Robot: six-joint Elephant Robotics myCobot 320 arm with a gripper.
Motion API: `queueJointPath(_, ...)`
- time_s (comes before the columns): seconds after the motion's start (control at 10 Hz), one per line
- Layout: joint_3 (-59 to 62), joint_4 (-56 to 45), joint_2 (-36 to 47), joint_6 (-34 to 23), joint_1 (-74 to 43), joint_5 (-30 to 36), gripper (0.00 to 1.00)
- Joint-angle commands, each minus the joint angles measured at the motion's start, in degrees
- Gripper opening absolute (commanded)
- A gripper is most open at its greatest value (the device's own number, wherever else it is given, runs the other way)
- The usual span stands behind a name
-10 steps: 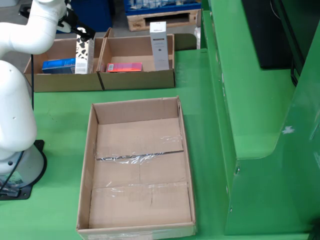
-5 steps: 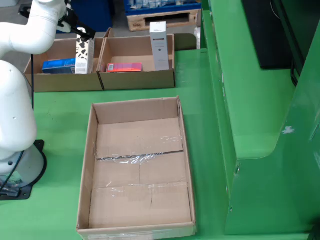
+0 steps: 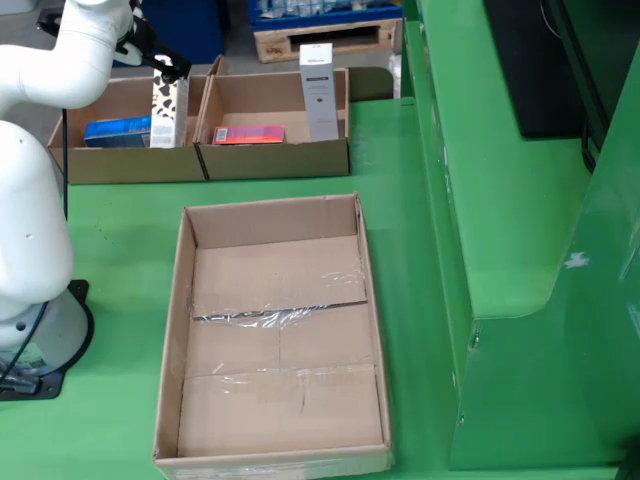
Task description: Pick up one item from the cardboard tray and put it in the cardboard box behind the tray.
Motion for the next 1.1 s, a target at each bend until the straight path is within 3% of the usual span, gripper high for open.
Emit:
queueJointPath(0.0,1.5,0.7,1.3,-0.3,-0.3,0.5,1.0)
queueJointPath(0.3,1.5,0.7,1.3,-0.3,-0.3,0.5,1.0)
queueJointPath(0.5,-0.6,1.0,2.8,-3.8,-4.8,3.2,1.0)
queueJointPath(0.6,-6.8,2.1,9.0,-5.5,-9.8,4.7,1.0)
queueJointPath(0.7,-6.8,2.1,9.0,-5.5,-9.8,4.7,1.0)
queueJointPath(0.8,-17.9,5.3,19.1,-6.1,-17.6,6.4,1.0)
queueJointPath(1.0,-17.9,5.3,19.1,-6.1,-17.6,6.4,1.0)
